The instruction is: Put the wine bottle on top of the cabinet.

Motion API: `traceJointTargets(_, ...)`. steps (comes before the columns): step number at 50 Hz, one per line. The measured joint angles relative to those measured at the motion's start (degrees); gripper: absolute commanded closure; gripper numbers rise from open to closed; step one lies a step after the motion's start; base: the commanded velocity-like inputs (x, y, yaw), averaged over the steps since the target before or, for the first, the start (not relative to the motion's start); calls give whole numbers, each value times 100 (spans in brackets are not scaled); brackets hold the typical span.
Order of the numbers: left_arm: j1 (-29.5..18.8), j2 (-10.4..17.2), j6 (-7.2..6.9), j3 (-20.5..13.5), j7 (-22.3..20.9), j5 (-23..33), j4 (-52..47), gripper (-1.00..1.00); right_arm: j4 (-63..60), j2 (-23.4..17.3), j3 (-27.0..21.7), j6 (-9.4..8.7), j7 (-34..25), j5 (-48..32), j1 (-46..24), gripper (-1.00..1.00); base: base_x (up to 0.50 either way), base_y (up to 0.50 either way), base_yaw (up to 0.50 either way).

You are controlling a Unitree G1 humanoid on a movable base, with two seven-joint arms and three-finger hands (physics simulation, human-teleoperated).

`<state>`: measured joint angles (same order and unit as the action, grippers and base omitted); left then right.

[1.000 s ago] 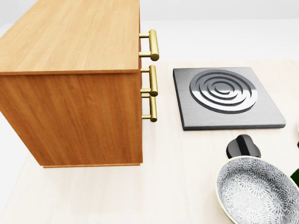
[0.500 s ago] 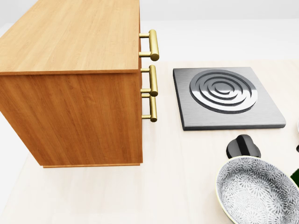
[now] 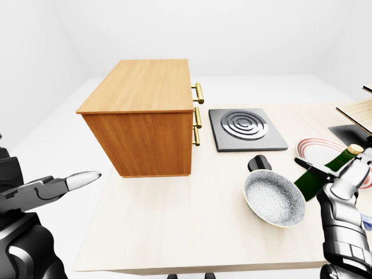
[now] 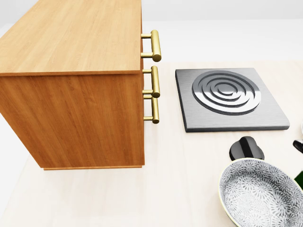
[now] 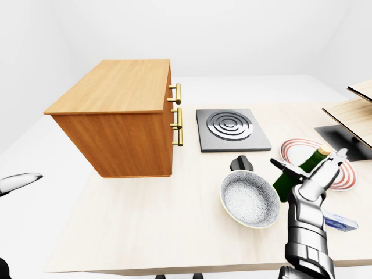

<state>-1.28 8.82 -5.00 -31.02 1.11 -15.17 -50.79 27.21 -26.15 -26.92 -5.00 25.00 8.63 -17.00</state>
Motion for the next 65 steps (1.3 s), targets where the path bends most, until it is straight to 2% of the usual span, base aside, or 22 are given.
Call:
traceJointTargets(2, 6, -4, 0, 2, -4, 4, 8, -100, 31, -10, 18, 0, 4, -5, -28, -100, 0, 0, 0)
traceJointTargets(3, 9, -6, 0, 3, -6, 7, 12, -100, 44, -15, 25, 0, 6, -7, -40, -33, 0, 0, 0)
traceJointTargets(4, 11, -7, 0, 2, -8, 8, 16, -100, 57, -19, 28, 0, 11, -9, -48, 84, 0, 0, 0)
traceJointTargets(16, 27, -20, 0, 10, -23, 31, 33, -100, 61, -34, 35, 1, 72, -62, -50, 84, 0, 0, 0)
traceJointTargets(41, 22, -30, 0, 42, -28, 57, 39, -100, -133, -28, -39, 0, -268, 196, 78, 90, 0, 0, 0)
traceJointTargets(65, 43, -55, 0, 79, -44, 90, 73, -100, -1388, -53, -168, 0, -455, -139, -50, 91, 0, 0, 0)
